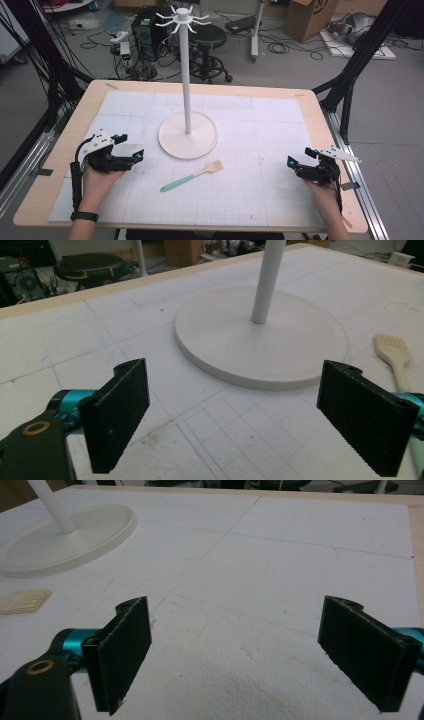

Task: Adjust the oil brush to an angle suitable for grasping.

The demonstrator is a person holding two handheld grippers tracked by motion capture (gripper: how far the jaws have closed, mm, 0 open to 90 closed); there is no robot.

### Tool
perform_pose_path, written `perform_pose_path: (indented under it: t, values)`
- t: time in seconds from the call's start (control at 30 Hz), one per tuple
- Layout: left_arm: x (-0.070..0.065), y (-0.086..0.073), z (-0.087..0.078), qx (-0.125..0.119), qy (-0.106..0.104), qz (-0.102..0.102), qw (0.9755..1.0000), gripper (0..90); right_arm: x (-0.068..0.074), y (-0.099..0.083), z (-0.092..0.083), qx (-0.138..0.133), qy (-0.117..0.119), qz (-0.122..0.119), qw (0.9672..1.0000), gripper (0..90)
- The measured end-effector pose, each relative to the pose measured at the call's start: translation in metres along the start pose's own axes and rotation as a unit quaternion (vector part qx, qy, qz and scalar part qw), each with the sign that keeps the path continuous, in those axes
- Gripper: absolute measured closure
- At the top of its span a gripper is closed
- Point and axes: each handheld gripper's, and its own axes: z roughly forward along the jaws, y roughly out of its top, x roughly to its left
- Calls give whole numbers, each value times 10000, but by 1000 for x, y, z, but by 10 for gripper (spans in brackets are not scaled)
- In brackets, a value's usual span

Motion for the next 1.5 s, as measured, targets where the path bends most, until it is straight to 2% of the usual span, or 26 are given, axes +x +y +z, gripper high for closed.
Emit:
perform_pose_path:
  t: [0.17, 0.3, 0.43, 0.6, 0.87, 0.97, 1.23, 1.3, 1.5]
  values:
    - [1, 3, -6, -94, 14, -15, 10000, 115, -3, 1, 3, -2, 18, 26, 10000, 108]
    - [2, 3, -8, -72, 15, 10, 10000, 109, -5, 2, 0, -5, -40, 0, 10000, 108]
    - [4, 5, -12, -162, -23, -12, 9999, 109, -6, 2, -7, -49, -56, 21, 10000, 108]
    - [3, 6, -11, -165, -104, 24, 9998, 109, -9, 3, -9, -114, -85, 19, 9999, 109]
    - [2, 6, -9, -129, -172, -15, 9998, 110, -7, 3, -8, -54, -100, -51, 9999, 109]
    - [0, 7, -10, -172, -182, 33, 9997, 110, -8, 3, -8, -67, -85, -78, 9999, 109]
    - [-7, 10, -9, -115, -358, 77, 9993, 112, -8, 4, -8, -72, -80, -46, 9999, 109]
    - [-10, 12, -7, -123, -480, 39, 9988, 112, -8, 4, -7, -46, -86, -73, 9999, 109]
    - [-28, 20, 6, -99, -787, 154, 9967, 111, -7, 5, -7, -45, -71, -74, 9999, 109]
